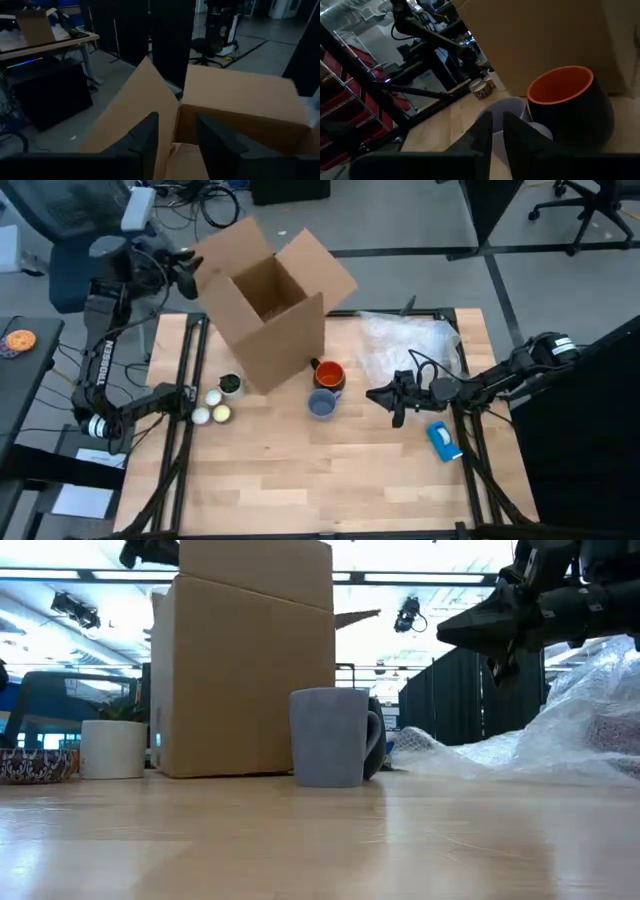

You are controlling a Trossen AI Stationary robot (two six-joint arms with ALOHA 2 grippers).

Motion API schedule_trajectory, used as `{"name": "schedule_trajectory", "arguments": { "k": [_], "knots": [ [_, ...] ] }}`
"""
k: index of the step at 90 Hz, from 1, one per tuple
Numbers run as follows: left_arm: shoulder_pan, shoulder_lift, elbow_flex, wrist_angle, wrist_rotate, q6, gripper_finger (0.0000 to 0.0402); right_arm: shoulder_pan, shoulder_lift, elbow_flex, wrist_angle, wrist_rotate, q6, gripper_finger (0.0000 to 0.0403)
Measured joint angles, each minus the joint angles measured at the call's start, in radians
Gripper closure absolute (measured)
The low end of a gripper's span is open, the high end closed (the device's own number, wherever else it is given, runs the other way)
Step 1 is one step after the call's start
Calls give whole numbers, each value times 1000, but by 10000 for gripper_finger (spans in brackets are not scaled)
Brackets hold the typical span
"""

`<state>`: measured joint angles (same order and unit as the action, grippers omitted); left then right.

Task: Wrap mug
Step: Prepare the box

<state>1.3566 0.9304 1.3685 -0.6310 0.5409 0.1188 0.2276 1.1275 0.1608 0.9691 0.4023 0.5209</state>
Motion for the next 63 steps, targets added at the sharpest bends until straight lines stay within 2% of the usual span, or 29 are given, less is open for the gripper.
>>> {"name": "schedule_trajectory", "arguments": {
  "k": [14,30,48,63],
  "knots": [
    [-36,-45,5,-66,-3,8,291,0,0,0,0,0,0,383],
    [-63,-102,5,-179,-170,-27,284,0,0,0,0,0,0,383],
    [-68,-138,-3,-331,-260,-153,261,-1,0,0,0,0,0,383],
    [-70,-138,-88,-367,-282,-202,245,-12,0,0,0,0,-2,383]
  ]
}}
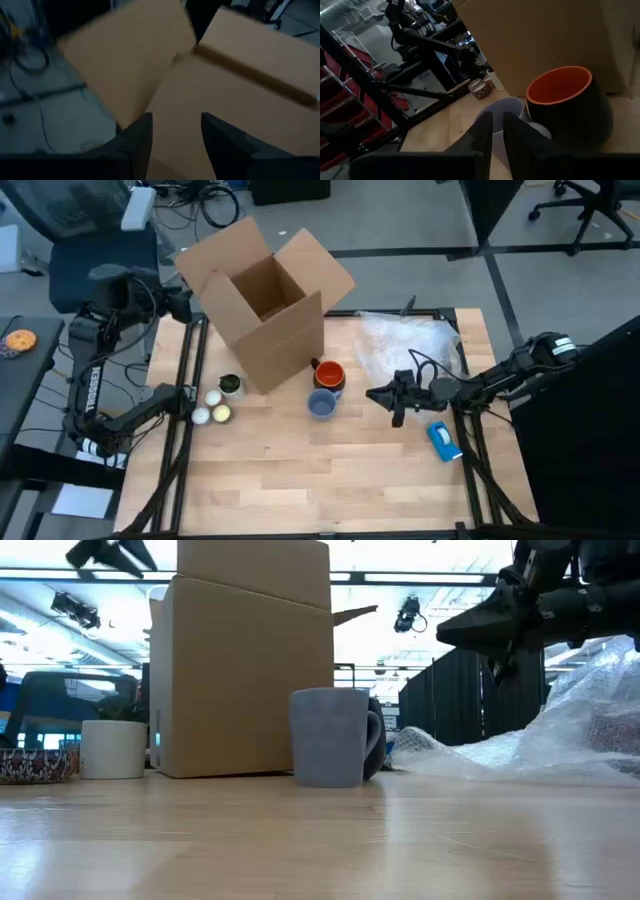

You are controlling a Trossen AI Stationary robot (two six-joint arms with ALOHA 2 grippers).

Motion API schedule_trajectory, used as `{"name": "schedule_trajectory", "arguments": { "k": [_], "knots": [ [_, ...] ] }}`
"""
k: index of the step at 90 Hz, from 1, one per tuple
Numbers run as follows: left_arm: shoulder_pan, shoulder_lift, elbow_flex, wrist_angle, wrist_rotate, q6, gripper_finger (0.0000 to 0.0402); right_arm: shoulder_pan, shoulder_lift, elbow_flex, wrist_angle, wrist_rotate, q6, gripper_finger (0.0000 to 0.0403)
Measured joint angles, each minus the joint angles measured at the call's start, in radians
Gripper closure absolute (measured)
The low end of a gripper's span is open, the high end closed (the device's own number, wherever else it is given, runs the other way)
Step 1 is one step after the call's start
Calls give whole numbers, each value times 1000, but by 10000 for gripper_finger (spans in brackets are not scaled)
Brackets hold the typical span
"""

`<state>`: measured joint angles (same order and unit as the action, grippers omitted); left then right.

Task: Wrap mug
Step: Prepare the box

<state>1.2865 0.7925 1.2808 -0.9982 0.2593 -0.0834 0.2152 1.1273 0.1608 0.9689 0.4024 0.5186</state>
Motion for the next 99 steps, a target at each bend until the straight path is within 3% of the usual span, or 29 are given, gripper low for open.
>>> {"name": "schedule_trajectory", "arguments": {
  "k": [18,47,99],
  "knots": [
    [0,26,-126,46,-90,1,235,-3,0,0,0,1,-5,383],
    [17,28,-130,76,-165,2,207,-4,0,0,0,1,-6,383],
    [15,25,-134,97,-147,-120,208,-26,0,0,2,33,-24,383]
  ]
}}
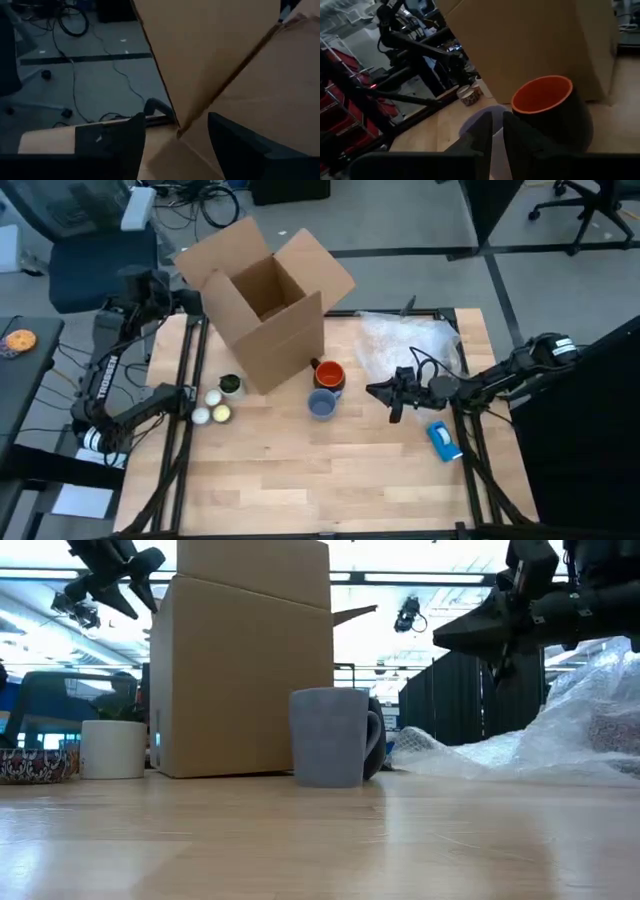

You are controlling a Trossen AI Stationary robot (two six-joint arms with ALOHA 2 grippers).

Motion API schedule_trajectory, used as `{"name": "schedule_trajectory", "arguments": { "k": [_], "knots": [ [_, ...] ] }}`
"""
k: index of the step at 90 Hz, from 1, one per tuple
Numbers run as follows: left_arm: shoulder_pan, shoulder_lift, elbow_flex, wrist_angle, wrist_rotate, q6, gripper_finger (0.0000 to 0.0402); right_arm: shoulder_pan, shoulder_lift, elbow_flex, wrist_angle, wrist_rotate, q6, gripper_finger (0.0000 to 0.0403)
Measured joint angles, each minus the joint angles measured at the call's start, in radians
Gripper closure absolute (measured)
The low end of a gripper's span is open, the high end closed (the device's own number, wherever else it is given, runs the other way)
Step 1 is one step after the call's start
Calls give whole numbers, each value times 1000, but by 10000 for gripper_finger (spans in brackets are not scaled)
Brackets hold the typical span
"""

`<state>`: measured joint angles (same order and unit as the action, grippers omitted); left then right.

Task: Wrap mug
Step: Prepare the box

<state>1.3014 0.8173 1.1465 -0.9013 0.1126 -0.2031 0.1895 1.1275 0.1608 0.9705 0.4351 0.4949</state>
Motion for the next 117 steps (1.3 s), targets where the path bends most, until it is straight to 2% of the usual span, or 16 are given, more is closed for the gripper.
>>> {"name": "schedule_trajectory", "arguments": {
  "k": [14,28,41,56,68,75,82,92,98,106,117],
  "knots": [
    [-23,-18,-1,13,16,0,208,-7,0,0,0,1,0,383],
    [-90,-48,-1,49,-26,13,220,-9,0,0,0,3,0,383],
    [-190,-68,0,50,-36,15,260,-10,0,0,0,3,0,383],
    [-295,-115,-1,91,-26,14,331,-10,0,0,0,2,0,383],
    [-358,-173,25,174,111,-9,388,-10,0,0,0,2,0,383],
    [-384,-207,41,239,217,-55,397,-9,0,0,0,2,1,383],
    [-404,-233,53,322,381,-125,395,-9,0,0,0,2,9,383],
    [-427,-250,54,465,689,-275,399,-9,0,0,0,2,9,383],
    [-437,-268,52,521,800,-329,401,-9,0,0,0,2,10,383],
    [-441,-296,52,556,843,-349,401,-9,0,0,0,2,10,383],
    [-441,-338,50,585,845,-340,401,-9,0,0,0,2,10,383]
  ]
}}
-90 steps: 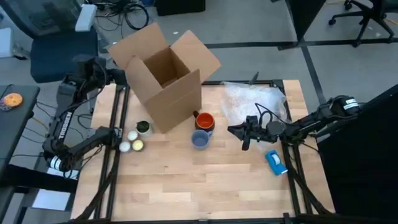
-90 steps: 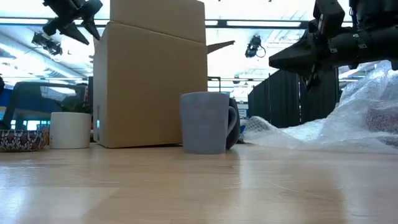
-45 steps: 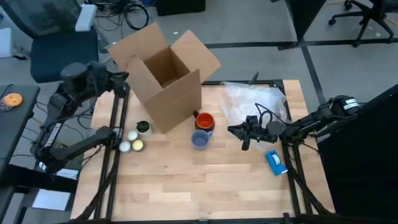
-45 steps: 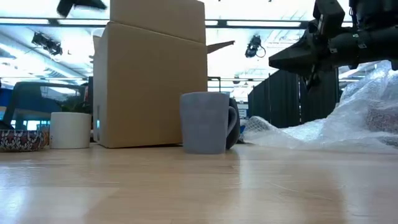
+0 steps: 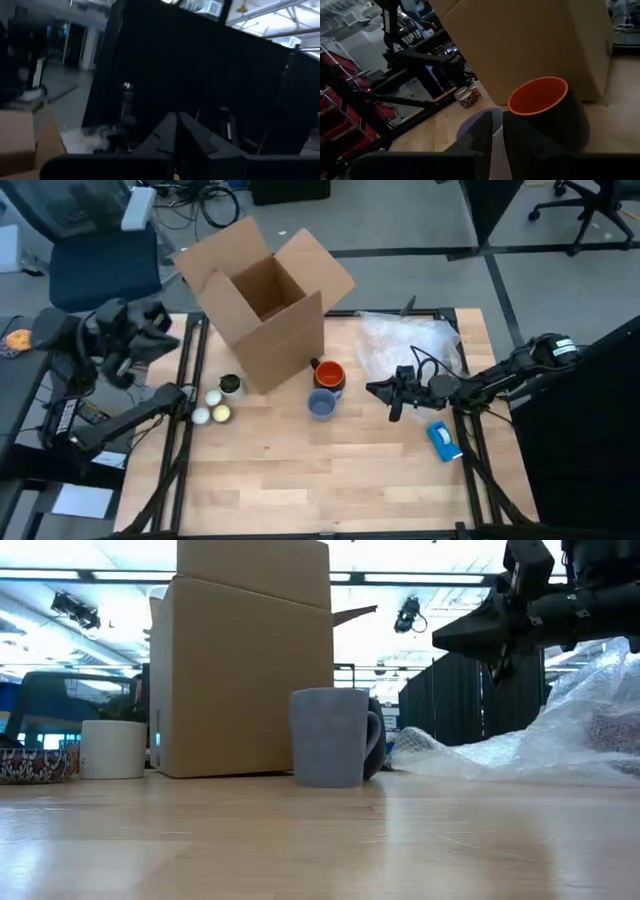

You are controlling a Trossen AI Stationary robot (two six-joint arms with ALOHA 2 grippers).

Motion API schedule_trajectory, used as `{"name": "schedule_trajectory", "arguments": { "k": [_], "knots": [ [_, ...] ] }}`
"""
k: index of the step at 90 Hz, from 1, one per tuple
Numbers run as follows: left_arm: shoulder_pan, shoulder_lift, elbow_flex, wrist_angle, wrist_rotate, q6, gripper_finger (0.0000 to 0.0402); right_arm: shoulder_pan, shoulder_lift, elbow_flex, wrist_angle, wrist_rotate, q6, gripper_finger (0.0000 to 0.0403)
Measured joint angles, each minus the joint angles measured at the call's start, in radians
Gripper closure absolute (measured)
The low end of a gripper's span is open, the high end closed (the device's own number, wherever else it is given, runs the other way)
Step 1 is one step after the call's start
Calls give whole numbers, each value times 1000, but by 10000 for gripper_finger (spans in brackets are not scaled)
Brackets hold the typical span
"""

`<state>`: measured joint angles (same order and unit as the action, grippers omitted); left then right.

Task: Wrap mug
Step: Prepare the box

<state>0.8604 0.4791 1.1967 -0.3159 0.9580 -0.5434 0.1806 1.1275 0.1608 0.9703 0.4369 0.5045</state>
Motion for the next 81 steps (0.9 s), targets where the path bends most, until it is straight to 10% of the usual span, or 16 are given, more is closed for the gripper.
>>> {"name": "schedule_trajectory", "arguments": {
  "k": [39,81],
  "knots": [
    [1,42,-133,179,-112,-52,402,-1,0,0,0,18,-1,383],
    [-201,194,-282,762,-51,-303,402,-1,0,0,-1,19,-9,383]
  ]
}}
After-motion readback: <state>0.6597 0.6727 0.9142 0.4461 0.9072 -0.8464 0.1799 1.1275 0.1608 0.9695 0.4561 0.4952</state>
